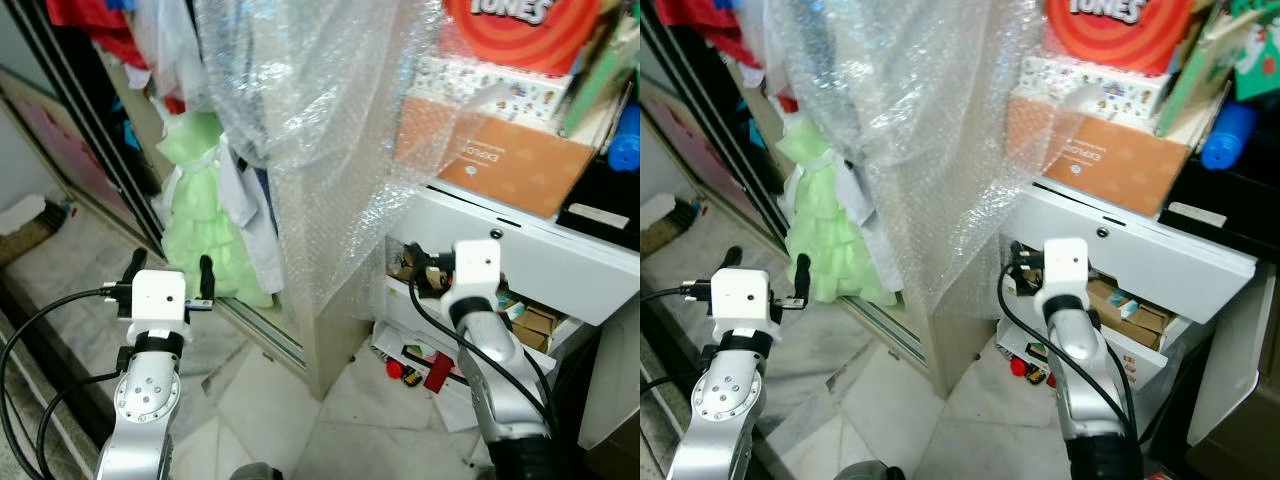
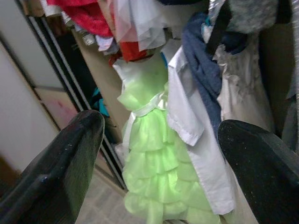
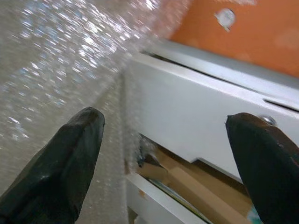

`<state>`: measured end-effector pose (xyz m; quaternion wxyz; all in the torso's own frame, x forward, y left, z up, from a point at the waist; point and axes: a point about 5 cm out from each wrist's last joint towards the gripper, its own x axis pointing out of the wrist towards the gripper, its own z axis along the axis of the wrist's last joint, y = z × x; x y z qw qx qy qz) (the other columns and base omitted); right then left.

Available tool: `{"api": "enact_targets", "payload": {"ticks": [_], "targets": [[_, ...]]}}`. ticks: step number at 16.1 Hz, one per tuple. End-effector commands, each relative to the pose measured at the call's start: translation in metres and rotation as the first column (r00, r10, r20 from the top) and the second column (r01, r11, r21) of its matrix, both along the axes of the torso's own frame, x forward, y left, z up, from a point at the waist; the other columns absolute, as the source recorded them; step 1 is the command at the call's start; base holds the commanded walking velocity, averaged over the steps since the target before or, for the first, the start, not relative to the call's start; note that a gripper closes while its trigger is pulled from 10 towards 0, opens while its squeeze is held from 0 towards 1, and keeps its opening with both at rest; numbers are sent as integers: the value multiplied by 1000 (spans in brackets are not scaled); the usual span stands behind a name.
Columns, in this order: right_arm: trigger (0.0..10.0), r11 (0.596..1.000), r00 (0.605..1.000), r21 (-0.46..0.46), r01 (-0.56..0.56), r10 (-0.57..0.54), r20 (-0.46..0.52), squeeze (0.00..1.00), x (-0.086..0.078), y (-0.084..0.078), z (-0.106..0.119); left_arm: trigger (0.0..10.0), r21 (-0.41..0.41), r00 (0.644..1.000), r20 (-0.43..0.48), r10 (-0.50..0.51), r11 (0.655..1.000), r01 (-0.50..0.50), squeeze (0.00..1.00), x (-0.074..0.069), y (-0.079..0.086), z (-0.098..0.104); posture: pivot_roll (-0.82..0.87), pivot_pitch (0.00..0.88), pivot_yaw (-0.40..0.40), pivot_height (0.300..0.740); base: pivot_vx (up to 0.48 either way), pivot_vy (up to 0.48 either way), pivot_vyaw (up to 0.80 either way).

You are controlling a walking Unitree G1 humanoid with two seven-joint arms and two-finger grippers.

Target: Clean up the room

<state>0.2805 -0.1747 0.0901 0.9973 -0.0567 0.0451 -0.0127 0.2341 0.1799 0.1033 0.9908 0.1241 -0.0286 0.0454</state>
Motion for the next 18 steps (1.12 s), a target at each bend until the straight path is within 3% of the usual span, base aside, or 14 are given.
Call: {"api": "enact_targets", "payload": {"ticks": [1, 4, 6, 10, 13, 16, 18], "targets": [[10000, 1000, 999, 0, 17, -17, 28, 0, 0, -2, 7, 10000, 5, 1000, -20, -11, 1000, 11, 0, -1, 2, -5, -130, 0, 89, 740, 0, 0, 0], [10000, 1000, 1000, -14, 5, -5, 22, 0, -1, -3, 6, 10000, -8, 998, -48, -51, 999, 51, 0, -4, -7, -14, -129, 0, 78, 740, 0, 0, 0], [10000, 995, 995, -42, -93, 94, 31, 0, 12, 10, 10, 10000, -43, 998, -49, -33, 999, 31, 0, -11, -9, -14, -76, 0, 24, 740, 0, 0, 0], [10000, 982, 983, -52, -179, 180, 20, 0, 27, 30, 11, 10000, -64, 999, -24, 35, 997, -36, 0, -23, -3, -15, 13, 0, -59, 740, 0, 0, 0], [10000, 982, 982, -41, -186, 186, 8, 0, 37, 36, 12, 10000, -77, 998, -12, 60, 995, -60, 0, -27, -3, -13, 56, 0, -96, 740, 0, 0, 0], [10000, 988, 989, -29, -151, 151, -7, 0, 43, 38, 12, 10000, -38, 1000, -4, 23, 999, -23, 0, -26, -6, -11, 69, 0, -101, 740, 0, 0, 0], [10000, 998, 998, -22, -65, 64, -17, 0, 45, 28, 12, 10000, 4, 1000, -3, -10, 1000, 10, 0, -22, -3, -11, 49, 0, -87, 740, 0, 0, 0]]}}
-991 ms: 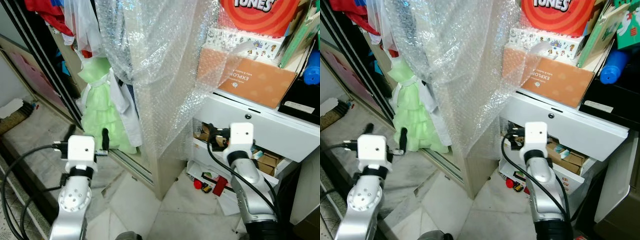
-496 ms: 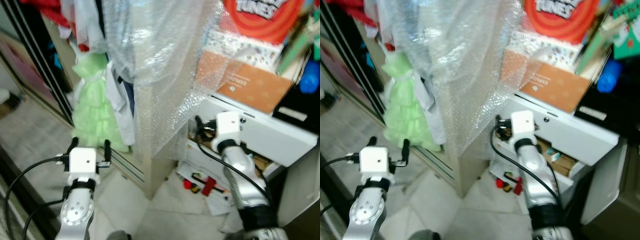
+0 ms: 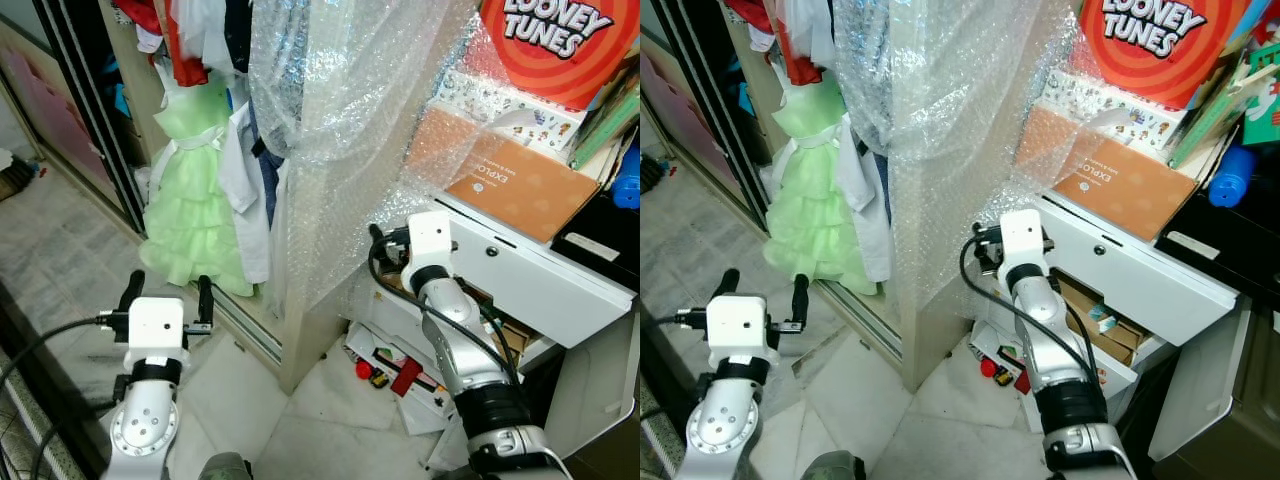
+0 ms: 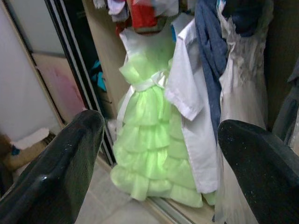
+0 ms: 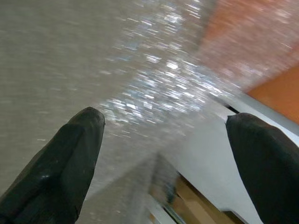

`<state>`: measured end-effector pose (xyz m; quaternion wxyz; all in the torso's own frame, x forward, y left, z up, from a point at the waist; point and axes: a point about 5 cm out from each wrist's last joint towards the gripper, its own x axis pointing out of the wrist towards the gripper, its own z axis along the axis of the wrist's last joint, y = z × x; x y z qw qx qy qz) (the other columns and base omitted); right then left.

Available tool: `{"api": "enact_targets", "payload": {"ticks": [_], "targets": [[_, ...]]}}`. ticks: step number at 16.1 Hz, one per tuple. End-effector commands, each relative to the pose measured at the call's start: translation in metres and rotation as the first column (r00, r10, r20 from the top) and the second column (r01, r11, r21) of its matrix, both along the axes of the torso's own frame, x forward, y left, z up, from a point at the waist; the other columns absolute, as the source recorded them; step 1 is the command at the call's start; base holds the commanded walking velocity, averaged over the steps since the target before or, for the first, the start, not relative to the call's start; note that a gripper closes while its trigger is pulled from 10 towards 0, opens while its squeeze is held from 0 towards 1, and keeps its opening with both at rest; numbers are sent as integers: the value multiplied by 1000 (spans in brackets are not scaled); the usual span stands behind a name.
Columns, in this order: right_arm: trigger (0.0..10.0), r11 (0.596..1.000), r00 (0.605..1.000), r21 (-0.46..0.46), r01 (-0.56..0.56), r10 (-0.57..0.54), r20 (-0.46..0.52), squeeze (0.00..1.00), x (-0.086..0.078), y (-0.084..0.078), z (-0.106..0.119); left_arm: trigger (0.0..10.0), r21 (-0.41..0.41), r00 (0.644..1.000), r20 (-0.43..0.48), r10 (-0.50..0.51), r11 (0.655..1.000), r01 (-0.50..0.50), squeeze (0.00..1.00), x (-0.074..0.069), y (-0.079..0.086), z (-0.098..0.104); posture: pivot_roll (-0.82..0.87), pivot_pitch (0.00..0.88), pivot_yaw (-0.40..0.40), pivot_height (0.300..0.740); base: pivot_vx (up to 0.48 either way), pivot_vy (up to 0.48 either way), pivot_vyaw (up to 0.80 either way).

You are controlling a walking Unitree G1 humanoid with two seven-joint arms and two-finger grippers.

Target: Clean up the room

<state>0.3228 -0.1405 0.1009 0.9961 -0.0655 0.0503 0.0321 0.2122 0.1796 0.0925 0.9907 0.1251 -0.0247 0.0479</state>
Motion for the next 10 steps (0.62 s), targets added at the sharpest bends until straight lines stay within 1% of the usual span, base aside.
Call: {"api": "enact_targets", "payload": {"ticks": [1, 2, 3, 4, 5, 6, 7, 8, 10], "targets": [[10000, 997, 997, 10, 75, -75, -13, 0, -2, -17, 1, 10000, -1, 1000, 7, -17, 1000, 17, 0, 2, -1, 1, 42, 0, -80, 740, 0, 0, 0], [10000, 992, 992, 41, 120, -118, -43, 0, -9, -28, -3, 10000, 3, 1000, 7, -25, 1000, 25, 0, 3, 0, 2, 38, 0, -76, 740, 0, 0, 0], [10000, 989, 990, 51, 135, -132, -56, 0, -19, -38, -5, 10000, 5, 1000, 8, -29, 1000, 29, 0, 4, 1, 3, 26, 0, -65, 740, 0, 0, 0], [10000, 991, 990, 32, 130, -129, -54, 0, -36, -48, -6, 10000, 7, 999, 8, -33, 999, 33, 0, 5, 2, 4, 26, 0, -65, 740, 0, 0, 0], [10000, 993, 993, 26, 112, -110, -52, 0, -45, -51, -6, 10000, 7, 999, 7, -36, 999, 36, 0, 5, 2, 3, 10, 0, -56, 740, 0, 0, 0], [10000, 999, 998, -9, 53, -53, -12, 0, -62, -59, 1, 10000, 9, 999, 4, -44, 999, 44, 0, 5, 4, 3, -1, 0, -53, 740, 0, 0, 0], [10000, 999, 999, -26, 38, -39, -21, 0, -74, -65, 2, 10000, 8, 999, 3, -48, 999, 48, 0, 5, 4, 3, -10, 0, -51, 740, 0, 0, 0], [10000, 999, 999, -37, 35, -36, -23, 0, -77, -66, 1, 10000, 1, 999, 5, -52, 999, 52, 0, 5, 5, 3, -14, 0, -49, 740, 0, 0, 0], [10000, 999, 999, -13, 49, -49, -23, 0, -77, -63, 2, 10000, -14, 999, 13, -53, 998, 53, 0, 5, 5, 5, -18, 0, -38, 740, 0, 0, 0]]}}
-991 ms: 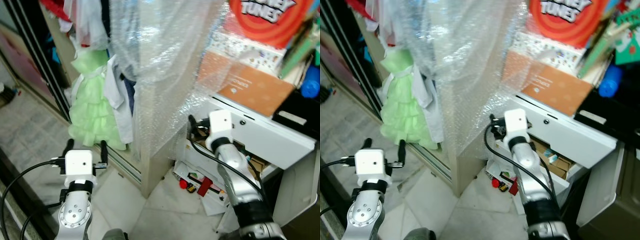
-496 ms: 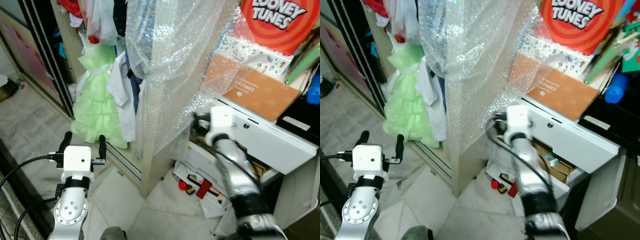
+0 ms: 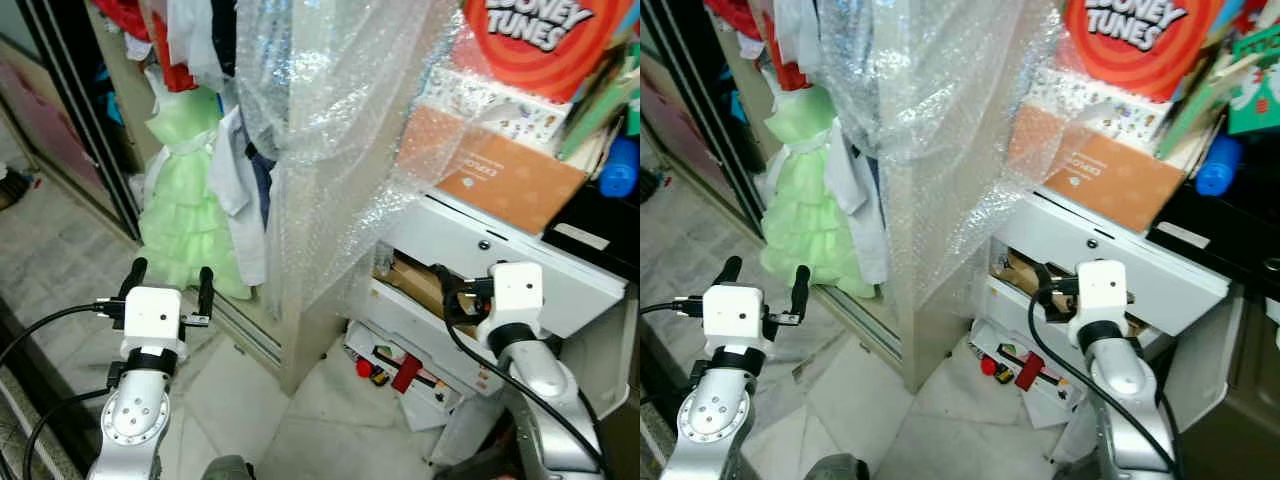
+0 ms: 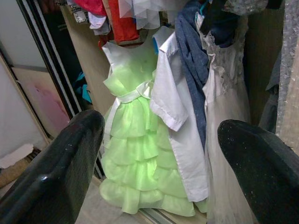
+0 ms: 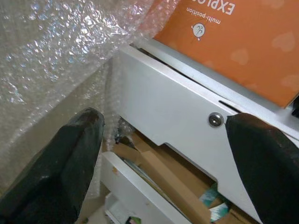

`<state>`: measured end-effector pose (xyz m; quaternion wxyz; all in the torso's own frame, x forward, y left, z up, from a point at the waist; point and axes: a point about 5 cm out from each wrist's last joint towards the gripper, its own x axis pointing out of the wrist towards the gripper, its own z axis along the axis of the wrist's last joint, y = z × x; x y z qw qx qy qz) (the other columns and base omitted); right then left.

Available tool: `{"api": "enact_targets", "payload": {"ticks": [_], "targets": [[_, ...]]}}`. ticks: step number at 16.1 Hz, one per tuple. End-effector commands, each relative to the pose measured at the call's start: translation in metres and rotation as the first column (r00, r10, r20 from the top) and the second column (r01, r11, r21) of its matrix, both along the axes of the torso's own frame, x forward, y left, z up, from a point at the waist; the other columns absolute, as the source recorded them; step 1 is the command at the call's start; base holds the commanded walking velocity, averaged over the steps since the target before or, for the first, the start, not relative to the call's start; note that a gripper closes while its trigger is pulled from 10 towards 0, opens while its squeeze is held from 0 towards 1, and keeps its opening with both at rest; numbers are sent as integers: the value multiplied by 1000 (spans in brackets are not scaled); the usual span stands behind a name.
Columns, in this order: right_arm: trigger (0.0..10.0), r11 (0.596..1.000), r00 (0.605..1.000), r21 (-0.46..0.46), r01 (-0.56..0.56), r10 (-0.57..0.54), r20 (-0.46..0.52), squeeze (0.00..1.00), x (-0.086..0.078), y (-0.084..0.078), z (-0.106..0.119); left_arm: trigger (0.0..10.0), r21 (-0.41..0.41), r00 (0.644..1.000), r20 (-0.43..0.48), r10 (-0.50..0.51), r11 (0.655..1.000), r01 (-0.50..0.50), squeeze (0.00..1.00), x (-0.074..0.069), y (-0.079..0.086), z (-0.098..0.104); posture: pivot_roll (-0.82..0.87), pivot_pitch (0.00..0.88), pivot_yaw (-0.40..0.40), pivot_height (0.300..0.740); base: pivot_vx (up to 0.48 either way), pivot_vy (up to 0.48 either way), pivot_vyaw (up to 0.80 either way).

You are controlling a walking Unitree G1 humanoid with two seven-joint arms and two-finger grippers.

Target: Clean up the room

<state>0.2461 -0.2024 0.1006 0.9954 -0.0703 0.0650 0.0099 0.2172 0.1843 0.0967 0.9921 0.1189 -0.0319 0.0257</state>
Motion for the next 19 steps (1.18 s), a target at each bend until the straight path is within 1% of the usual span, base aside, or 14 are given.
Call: {"api": "enact_targets", "payload": {"ticks": [1, 3, 5, 6, 8, 11, 15, 16, 19], "targets": [[10000, 1000, 1000, 17, -5, 5, 20, 0, 3, 6, 7, 10000, -18, 1000, 5, -11, 1000, 11, 0, -1, -1, 2, -16, 0, -32, 740, 0, 0, 0], [10000, 999, 1000, 28, -16, 16, 20, 0, 2, 10, 8, 10000, -26, 1000, 7, -10, 1000, 10, 0, -2, -2, 2, -18, 0, -30, 740, 0, 0, 0], [10000, 999, 1000, 37, -14, 13, 22, 0, 5, 13, 9, 10000, -28, 1000, 6, -6, 1000, 6, 0, -2, -2, 2, -21, 0, -27, 740, 0, 0, 0], [10000, 999, 1000, 26, -21, 21, 21, 0, 6, 15, 9, 10000, -29, 1000, 6, -6, 1000, 6, 0, -2, -3, 2, -23, 0, -26, 740, 0, 0, 0], [10000, 999, 999, 17, -38, 37, 24, 0, 7, 19, 9, 10000, -33, 1000, 3, -8, 999, 8, 0, -3, -3, 1, -24, 0, -25, 740, 0, 0, 800], [10000, 999, 999, 31, -39, 38, 34, 0, 13, 25, 12, 10000, -48, 1000, 1, -6, 999, 6, 0, -4, -3, 2, -29, 0, -23, 740, 0, 0, 800], [10000, 998, 998, 38, -45, 44, 42, 0, 14, 28, 12, 10000, -83, 999, -3, 32, 996, -32, 0, -9, -4, 2, -23, 0, -22, 740, 0, 0, 800], [10000, 998, 998, 47, -44, 42, 45, 0, 17, 29, 13, 10000, -94, 999, -13, 41, 995, -42, 0, -10, -3, 1, -23, 0, -20, 740, 0, 0, 800], [10000, 997, 998, 59, -54, 52, 44, 0, 18, 32, 11, 10000, -100, 999, -25, 46, 994, -48, 0, -12, -2, 0, -16, 0, -21, 740, 0, 0, 800]]}}
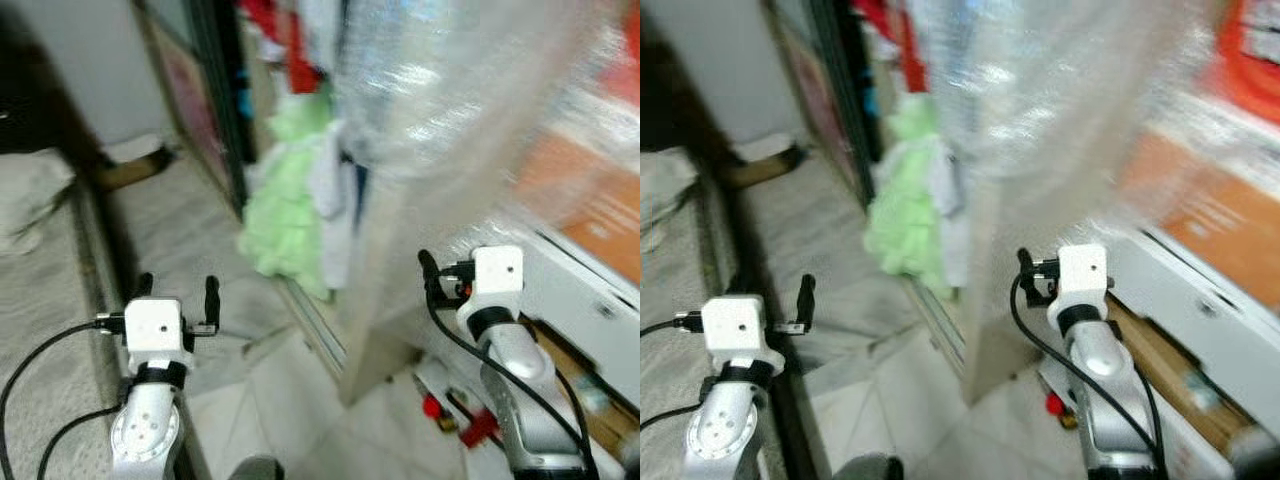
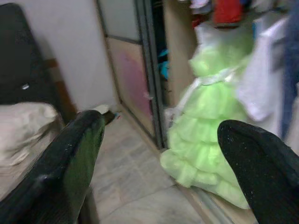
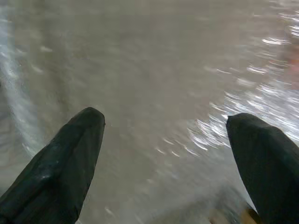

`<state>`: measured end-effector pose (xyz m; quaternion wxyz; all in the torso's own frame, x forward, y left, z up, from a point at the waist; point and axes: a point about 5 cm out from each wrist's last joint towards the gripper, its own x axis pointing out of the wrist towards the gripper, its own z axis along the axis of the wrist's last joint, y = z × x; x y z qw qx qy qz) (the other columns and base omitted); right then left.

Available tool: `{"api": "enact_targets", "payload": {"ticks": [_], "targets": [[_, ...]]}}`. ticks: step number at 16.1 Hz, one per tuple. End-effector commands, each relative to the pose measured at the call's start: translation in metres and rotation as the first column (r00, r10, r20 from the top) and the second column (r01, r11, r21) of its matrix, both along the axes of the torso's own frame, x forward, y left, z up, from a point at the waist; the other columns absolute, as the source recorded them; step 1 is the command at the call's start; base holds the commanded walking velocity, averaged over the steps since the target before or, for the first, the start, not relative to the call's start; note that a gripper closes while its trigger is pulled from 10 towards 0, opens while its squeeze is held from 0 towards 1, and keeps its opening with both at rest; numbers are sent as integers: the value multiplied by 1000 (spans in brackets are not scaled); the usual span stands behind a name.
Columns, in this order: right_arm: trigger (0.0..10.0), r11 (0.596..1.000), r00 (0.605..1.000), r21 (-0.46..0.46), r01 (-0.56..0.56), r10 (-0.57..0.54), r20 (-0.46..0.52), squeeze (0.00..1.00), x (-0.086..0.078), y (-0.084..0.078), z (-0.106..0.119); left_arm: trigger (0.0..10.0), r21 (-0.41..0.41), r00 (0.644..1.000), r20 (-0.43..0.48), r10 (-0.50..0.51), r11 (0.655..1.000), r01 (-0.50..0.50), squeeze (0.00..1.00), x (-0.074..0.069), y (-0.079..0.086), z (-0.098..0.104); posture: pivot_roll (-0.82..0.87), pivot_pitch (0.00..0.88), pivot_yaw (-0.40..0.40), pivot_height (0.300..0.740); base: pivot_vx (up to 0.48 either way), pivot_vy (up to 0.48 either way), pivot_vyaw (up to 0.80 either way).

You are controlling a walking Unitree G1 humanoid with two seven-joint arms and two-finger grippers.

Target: Clean up the room

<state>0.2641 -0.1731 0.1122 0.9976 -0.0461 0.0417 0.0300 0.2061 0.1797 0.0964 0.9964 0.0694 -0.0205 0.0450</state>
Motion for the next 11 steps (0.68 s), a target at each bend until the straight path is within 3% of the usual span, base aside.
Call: {"api": "enact_targets", "payload": {"ticks": [1, 8, 11], "targets": [[10000, 1000, 1000, 12, -15, 15, -3, 0, 0, 4, -1, 10000, 0, 1000, -11, 10, 1000, -10, 0, -1, 3, 0, -16, 0, -21, 740, 0, 0, 800], [10000, 999, 999, 21, -46, 47, -9, 0, 1, 10, -3, 10000, 2, 1000, -22, 19, 1000, -19, 0, -2, 2, -1, -17, 0, -20, 740, 0, 0, 800], [10000, 998, 998, 20, -62, 62, -6, 0, 2, 11, -2, 10000, 14, 999, -33, 39, 999, -38, 0, -3, 3, -1, -16, 0, -21, 740, 0, 0, 271]]}}
